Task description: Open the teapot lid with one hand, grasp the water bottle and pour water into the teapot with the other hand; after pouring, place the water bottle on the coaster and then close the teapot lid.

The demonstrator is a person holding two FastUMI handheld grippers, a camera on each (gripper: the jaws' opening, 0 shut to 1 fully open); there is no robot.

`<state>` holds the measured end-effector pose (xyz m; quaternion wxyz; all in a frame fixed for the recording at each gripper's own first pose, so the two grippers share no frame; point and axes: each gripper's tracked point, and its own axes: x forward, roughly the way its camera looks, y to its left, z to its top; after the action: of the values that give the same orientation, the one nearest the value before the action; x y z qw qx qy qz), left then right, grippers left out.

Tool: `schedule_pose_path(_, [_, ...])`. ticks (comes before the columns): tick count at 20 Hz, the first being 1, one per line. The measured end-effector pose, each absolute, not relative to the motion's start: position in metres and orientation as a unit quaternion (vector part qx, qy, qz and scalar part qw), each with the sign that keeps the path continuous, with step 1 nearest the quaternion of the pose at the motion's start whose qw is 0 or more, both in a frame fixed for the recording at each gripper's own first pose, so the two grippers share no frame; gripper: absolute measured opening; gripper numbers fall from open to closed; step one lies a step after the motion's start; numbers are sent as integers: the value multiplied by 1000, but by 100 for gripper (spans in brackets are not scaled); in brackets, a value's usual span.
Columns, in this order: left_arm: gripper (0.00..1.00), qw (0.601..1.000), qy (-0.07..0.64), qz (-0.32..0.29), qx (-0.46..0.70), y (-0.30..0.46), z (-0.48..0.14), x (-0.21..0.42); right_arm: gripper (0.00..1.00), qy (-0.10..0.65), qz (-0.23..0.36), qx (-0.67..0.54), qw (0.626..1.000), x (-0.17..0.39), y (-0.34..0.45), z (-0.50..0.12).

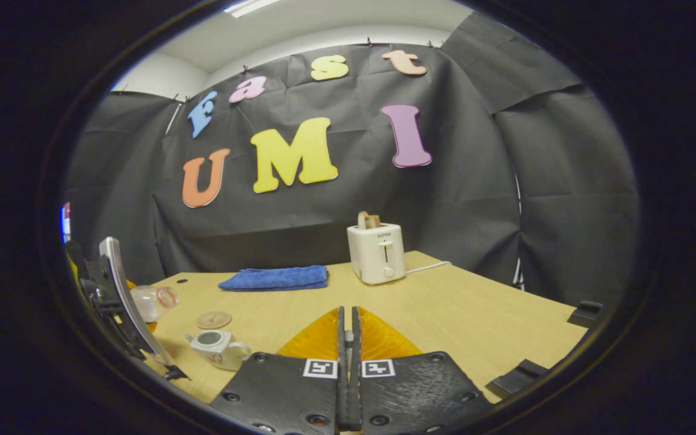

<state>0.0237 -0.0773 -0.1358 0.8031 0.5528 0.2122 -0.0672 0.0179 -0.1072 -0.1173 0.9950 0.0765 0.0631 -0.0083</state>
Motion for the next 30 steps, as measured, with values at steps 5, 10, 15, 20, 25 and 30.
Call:
schedule_pose_path(5, [70, 767, 217, -75, 599, -72, -129, 26, 0, 64, -3, 78, 995, 18, -104, -118])
schedule_pose_path(10, [70, 715, 205, -80, 663, -75, -121, 24, 0, 62, 0, 69, 996, 17, -100, -117])
schedule_pose_path(15, [70, 663, 199, -87, 716, -72, -118, 21, 0, 59, 2, 67, 996, 15, -98, -115])
schedule_pose_path(20, [75, 628, 194, -87, 748, -74, -114, 18, 0, 59, 1, 58, 997, 15, -98, -114])
schedule_pose_path(25, [75, 598, 183, -91, 775, -80, -113, 18, 0, 60, 5, 64, 996, 16, -96, -116])
schedule_pose_path(30, [70, 563, 170, -82, 804, -81, -103, 23, 0, 64, 8, 62, 996, 17, -94, -118])
